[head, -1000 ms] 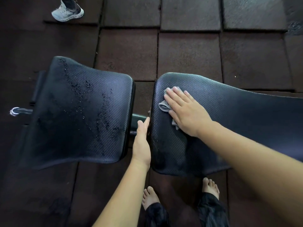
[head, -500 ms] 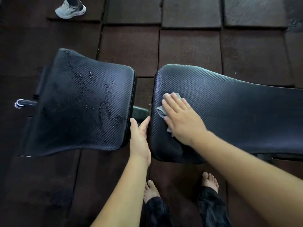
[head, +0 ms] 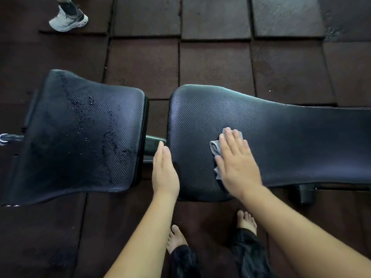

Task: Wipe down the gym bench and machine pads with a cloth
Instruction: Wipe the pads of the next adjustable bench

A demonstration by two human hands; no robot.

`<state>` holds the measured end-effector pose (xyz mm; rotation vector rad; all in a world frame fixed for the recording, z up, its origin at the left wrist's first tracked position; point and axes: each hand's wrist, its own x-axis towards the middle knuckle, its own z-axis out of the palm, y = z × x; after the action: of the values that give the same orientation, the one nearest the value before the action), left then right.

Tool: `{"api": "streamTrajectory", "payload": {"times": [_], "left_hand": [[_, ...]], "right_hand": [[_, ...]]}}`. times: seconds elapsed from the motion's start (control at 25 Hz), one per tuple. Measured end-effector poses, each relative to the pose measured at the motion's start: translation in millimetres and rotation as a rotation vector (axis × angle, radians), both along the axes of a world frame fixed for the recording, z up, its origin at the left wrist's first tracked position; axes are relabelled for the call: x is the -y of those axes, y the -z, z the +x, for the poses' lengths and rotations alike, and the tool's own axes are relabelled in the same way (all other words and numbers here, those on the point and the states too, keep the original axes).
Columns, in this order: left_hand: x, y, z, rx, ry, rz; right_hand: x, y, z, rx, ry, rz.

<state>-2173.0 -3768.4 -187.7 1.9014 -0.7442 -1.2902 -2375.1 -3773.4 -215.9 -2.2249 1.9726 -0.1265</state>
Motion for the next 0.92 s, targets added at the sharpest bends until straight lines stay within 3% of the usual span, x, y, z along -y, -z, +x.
{"api": "streamTrajectory", "payload": {"times": [0.08, 0.16, 0.24, 0.4, 0.52, 0.68, 0.8, 0.92], "left_hand": [[3, 1, -9, 0.271, 0.148, -0.061], [6, 1, -13, 0.365, 0.224, -0.072], [6, 3, -13, 0.387, 0.256, -0.058], [4, 7, -14, 0.42, 0.279, -0.053], [3, 7, -17, 0.456, 0.303, -0.026], [1, 0, -18, 0.589, 0.366, -0.002], [-12, -11, -27, 0.825, 0.4, -0.146], [-23, -21, -56, 0.845, 0.518, -0.086]], "right_hand": [[-18, 0, 41, 0.053, 0.01, 0.017], [-57, -1, 54, 0.044, -0.225, 0.043], [-60, -3, 12, 0.04, -0.375, 0.016], [3, 1, -68, -0.012, -0.051, 0.057], [32, -5, -14, 0.008, 0.161, 0.115], [6, -19, 52, 0.156, 0.066, 0.2], [26, -44, 21, 0.289, 0.069, 0.273], [59, -60, -14, 0.19, -0.044, 0.302]]}}
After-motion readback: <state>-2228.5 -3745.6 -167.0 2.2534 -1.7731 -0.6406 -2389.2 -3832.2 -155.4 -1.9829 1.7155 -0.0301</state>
